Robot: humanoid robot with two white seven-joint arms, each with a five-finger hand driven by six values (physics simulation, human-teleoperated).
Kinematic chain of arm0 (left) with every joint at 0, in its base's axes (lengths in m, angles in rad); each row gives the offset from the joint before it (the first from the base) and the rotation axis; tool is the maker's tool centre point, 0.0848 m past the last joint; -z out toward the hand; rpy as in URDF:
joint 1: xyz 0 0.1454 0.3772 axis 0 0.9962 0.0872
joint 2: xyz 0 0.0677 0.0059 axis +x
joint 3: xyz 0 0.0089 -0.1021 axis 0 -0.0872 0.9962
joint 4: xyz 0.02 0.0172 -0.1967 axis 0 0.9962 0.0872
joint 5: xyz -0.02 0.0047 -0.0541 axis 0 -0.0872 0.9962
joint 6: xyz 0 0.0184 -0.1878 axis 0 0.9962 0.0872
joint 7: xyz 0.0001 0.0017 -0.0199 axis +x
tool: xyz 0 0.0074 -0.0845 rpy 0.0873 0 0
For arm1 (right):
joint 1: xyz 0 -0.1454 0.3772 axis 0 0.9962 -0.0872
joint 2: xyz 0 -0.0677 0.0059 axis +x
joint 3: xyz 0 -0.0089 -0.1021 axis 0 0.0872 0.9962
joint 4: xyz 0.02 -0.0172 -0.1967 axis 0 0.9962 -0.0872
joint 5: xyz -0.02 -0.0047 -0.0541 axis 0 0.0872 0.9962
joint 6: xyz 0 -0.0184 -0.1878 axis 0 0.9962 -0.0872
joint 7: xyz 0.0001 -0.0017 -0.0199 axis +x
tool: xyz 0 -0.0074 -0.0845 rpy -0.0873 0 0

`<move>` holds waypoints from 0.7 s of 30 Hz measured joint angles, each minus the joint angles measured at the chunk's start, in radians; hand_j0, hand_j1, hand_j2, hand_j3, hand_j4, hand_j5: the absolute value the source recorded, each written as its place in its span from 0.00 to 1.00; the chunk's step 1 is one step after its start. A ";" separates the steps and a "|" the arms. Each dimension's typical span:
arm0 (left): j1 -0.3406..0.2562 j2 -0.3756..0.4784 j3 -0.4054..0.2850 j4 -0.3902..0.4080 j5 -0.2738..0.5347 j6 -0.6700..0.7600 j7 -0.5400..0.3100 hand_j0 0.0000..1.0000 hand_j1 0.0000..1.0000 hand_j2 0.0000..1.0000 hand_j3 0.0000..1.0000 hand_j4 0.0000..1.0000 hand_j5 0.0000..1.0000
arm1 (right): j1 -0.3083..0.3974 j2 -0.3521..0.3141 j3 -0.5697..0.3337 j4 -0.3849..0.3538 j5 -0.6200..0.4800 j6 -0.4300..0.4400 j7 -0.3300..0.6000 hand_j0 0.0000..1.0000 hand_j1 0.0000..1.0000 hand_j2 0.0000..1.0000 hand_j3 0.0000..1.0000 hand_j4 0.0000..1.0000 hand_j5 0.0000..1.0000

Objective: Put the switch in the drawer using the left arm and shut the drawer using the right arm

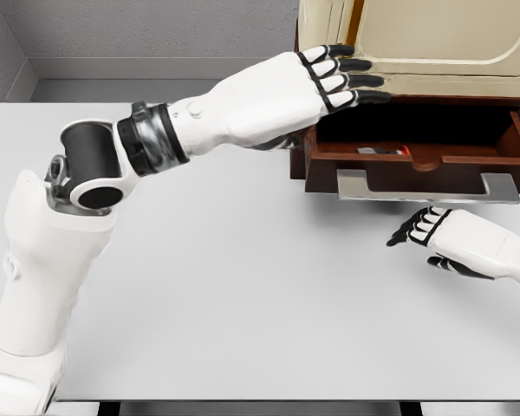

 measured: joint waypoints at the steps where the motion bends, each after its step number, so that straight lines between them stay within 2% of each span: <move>1: 0.025 0.057 0.045 0.000 0.070 -0.008 0.000 1.00 1.00 1.00 1.00 1.00 1.00 | -0.005 -0.002 0.000 0.000 0.000 0.000 -0.001 0.75 0.75 0.75 0.75 0.75 0.75; 3: 0.104 0.167 0.137 0.000 0.200 -0.017 0.000 1.00 1.00 1.00 1.00 1.00 1.00 | -0.008 -0.004 0.000 0.001 0.000 0.000 -0.001 0.75 0.75 0.75 0.75 0.75 0.75; 4: 0.163 0.218 0.179 0.000 0.259 -0.020 0.000 1.00 1.00 1.00 1.00 1.00 1.00 | -0.014 -0.004 0.000 0.001 0.000 0.000 -0.001 0.75 0.75 0.75 0.75 0.75 0.75; 5: 0.230 0.271 0.214 0.001 0.320 -0.022 0.000 1.00 1.00 1.00 1.00 1.00 1.00 | -0.018 -0.003 0.000 0.001 0.000 0.000 -0.001 0.75 0.75 0.75 0.75 0.75 0.75; 7: 0.321 0.366 0.259 0.010 0.442 -0.024 0.000 1.00 1.00 1.00 1.00 1.00 1.00 | -0.029 -0.001 0.000 0.003 0.017 -0.002 -0.002 0.75 0.75 0.75 0.75 0.75 0.75; 9: 0.356 0.428 0.283 0.057 0.524 -0.025 0.000 1.00 1.00 1.00 1.00 1.00 1.00 | -0.037 0.001 0.000 0.005 0.039 -0.005 -0.002 0.75 0.75 0.75 0.75 0.75 0.75; 10: 0.361 0.445 0.290 0.100 0.546 -0.025 0.000 1.00 1.00 1.00 1.00 1.00 1.00 | -0.038 0.002 0.000 0.005 0.043 -0.006 -0.002 0.75 0.75 0.75 0.75 0.75 0.75; 13: 0.434 0.467 0.302 0.242 0.579 -0.025 0.000 1.00 1.00 1.00 1.00 1.00 1.00 | -0.048 0.008 0.000 0.010 0.065 -0.009 -0.002 0.75 0.75 0.75 0.75 0.75 0.75; 15: 0.450 0.458 0.308 0.312 0.587 -0.026 0.000 1.00 1.00 1.00 1.00 1.00 1.00 | -0.060 0.016 0.000 0.015 0.098 -0.013 -0.002 0.75 0.75 0.75 0.75 0.75 0.75; 18: 0.466 0.421 0.344 0.360 0.593 -0.025 0.000 1.00 1.00 1.00 1.00 1.00 1.00 | -0.084 0.028 0.001 0.024 0.170 -0.022 -0.002 0.75 0.75 0.75 0.75 0.75 0.75; 21: 0.473 0.403 0.361 0.375 0.596 -0.025 0.000 1.00 1.00 1.00 1.00 1.00 1.00 | -0.106 0.041 0.001 0.032 0.230 -0.031 -0.002 0.76 0.76 0.76 0.76 0.76 0.76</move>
